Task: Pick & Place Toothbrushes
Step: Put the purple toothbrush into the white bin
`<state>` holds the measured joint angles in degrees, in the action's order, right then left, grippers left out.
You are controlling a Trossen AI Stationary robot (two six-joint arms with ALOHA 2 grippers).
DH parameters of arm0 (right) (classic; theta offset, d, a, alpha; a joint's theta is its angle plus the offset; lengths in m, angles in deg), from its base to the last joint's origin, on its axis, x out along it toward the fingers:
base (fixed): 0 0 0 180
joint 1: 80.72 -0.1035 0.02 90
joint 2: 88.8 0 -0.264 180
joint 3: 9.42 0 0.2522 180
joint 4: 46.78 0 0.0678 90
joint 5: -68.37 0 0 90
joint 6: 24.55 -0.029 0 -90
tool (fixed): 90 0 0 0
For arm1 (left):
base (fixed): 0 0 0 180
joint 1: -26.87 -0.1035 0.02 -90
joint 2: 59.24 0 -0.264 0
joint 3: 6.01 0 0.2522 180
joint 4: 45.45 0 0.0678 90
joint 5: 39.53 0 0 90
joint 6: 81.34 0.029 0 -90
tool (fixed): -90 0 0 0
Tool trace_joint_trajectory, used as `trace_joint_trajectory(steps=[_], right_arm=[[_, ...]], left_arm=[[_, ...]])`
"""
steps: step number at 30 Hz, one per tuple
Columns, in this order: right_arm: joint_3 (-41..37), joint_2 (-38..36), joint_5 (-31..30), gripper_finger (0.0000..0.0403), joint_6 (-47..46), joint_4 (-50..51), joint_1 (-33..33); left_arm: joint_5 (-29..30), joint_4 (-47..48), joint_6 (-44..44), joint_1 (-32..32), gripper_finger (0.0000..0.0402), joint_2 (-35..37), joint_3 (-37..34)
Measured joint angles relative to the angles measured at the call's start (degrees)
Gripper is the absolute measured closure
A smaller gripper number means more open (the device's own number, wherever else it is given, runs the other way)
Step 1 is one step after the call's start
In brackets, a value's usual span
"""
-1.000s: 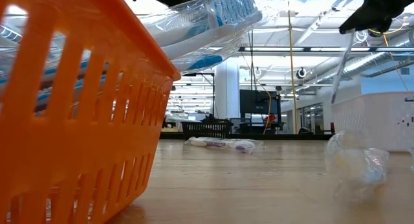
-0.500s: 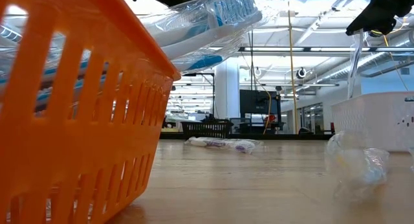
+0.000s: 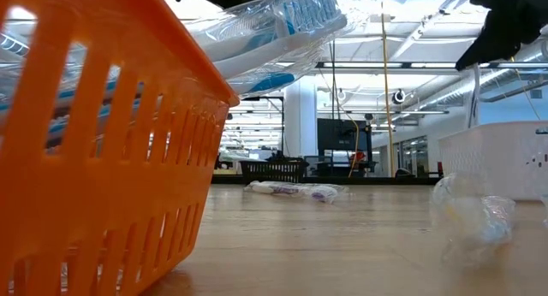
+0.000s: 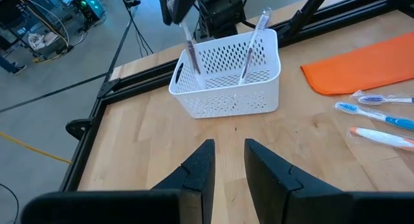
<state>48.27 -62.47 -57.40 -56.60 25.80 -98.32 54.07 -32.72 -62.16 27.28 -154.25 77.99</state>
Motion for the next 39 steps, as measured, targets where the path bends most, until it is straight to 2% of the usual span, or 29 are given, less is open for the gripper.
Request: trace_joint_trajectory(steps=[5, 10, 23, 33, 39], right_arm=[[-1.71, -0.02, 0.0, 0.0268, -0.23, -0.76, 0.0], [-1.99, -0.02, 0.0, 0.0232, -0.38, -0.88, 0.0], [-1.99, 0.0, 0.04, 0.0236, 2.83, -5.68, 0.0], [-1.99, 0.0, 0.07, 0.0236, 6.68, -11.51, 0.0], [-1.99, 0.02, 0.09, 0.0236, 7.5, -12.22, 0.0]], left_arm=[[0.0, 0.0, 0.02, 0.0, 0.0316, 0.0, 0.0], [-0.01, 0.0, 0.04, 0.0, 0.0316, 0.0, 0.0], [0.0, 0.14, 0.04, 0.0, 0.0316, 0.0, 0.0], [-1.06, 13.92, 2.79, 0.03, 0.0316, -0.37, 0.02], [-1.11, 15.97, 5.55, 0.04, 0.0316, -2.92, 0.07]])
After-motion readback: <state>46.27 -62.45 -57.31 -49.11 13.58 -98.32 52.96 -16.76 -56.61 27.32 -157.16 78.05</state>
